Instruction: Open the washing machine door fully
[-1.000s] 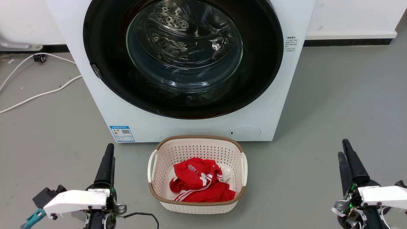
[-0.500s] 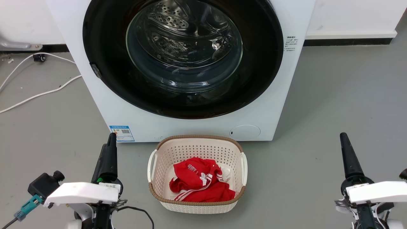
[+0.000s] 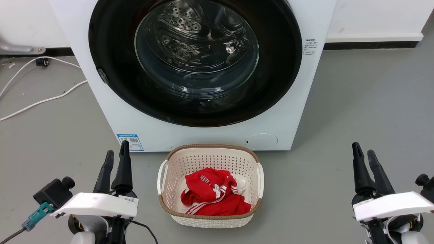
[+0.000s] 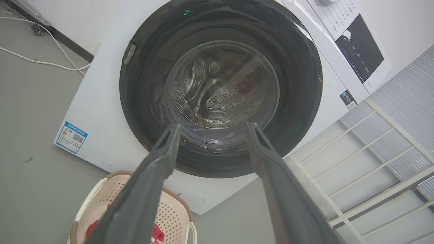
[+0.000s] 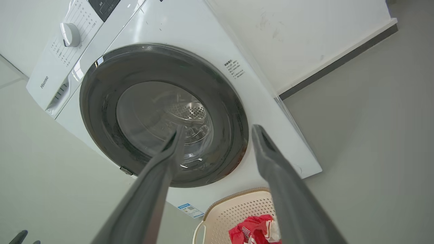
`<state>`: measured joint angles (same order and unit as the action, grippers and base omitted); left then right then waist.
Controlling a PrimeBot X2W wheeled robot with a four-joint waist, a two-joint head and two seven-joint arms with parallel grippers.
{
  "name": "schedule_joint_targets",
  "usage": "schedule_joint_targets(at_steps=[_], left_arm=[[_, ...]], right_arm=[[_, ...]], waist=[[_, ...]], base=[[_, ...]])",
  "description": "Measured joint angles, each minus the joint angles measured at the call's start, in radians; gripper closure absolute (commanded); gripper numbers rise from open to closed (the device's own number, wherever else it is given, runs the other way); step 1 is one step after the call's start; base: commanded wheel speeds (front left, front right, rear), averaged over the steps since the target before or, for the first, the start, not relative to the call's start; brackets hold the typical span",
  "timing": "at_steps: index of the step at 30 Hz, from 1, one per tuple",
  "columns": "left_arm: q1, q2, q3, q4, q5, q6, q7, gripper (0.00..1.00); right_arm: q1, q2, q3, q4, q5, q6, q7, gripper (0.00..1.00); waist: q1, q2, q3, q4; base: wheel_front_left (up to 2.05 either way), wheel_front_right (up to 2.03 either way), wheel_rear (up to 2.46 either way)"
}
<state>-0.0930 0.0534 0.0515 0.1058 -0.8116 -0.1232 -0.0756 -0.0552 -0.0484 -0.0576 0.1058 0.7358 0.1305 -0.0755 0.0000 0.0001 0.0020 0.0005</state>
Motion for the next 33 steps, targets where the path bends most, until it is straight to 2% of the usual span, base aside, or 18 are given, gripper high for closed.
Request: schedule_joint_targets(at_steps=[19,33], left_arm=[[-0.004,0.0,-0.036,-0.006,0.261,0.018,-0.057,0.0],[-0.006,0.009,-0.054,-0.001,0.412,0.036,-0.093,0.0]], right_arm=[[0.001,0.0,0.009,0.026,-0.267,0.0,-0.031,0.0],[0.005,0.0,0.017,0.023,-0.409,0.0,-0.034,0.0]], waist=[[0.0,0.0,-0.003,0.0],[0.0,0.0,-0.006,-0.002]], base=[[0.0,0.0,0.0],[0.0,0.0,0.0]])
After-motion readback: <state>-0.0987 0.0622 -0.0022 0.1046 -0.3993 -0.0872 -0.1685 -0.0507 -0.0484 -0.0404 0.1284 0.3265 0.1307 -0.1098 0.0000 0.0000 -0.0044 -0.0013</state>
